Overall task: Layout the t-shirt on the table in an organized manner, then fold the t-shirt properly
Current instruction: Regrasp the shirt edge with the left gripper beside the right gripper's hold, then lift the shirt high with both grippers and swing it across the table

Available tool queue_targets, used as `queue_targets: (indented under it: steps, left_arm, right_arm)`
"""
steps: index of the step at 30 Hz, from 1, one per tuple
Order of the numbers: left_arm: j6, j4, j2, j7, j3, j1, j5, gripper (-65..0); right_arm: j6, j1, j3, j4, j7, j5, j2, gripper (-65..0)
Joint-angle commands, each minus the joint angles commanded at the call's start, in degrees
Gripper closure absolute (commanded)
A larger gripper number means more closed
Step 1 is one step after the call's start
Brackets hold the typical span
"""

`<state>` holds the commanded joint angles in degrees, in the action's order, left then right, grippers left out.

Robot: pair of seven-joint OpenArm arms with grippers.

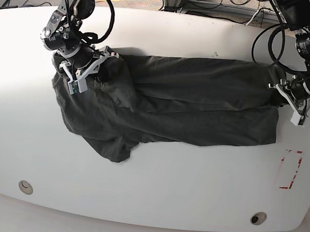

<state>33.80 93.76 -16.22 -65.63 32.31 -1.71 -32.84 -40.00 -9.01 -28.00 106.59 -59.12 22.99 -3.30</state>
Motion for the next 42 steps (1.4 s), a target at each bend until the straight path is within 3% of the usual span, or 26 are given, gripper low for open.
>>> queue_targets:
  steps: [6,17,26,36,42]
  left_arm:
    - [0.2,5.6,0.0,-0.5,-2.5,0.1,5.2,0.0]
    - [0.3,16.2,-0.2,-0.6,-4.3,0.4,5.5,0.0]
    - [0.4,17.7,-1.3,-0.6,-4.8,8.5,5.5,0.0]
    - [0.1,17.4,-1.4,-1.8,-13.4,24.5,5.8,0.0]
    - [0.0,16.3,2.8,-4.4,-15.4,36.6,5.9,0.0]
  right_arm:
    - [0.0,0.0,0.0,0.5,0.0,0.0,0.0,0.0]
    - [0.0,1.0,0.0,6.1,0.0,0.0,0.7,0.0]
    - [0.0,8.8,-0.2,5.9,-0.1,0.0,7.6,0.0]
    - [0.0,24.3,-0.1,2.9,-4.2,0.1,15.7,0.0]
    - [0.0,35.6,0.1,-3.0,-6.2,0.2,20.1,0.0]
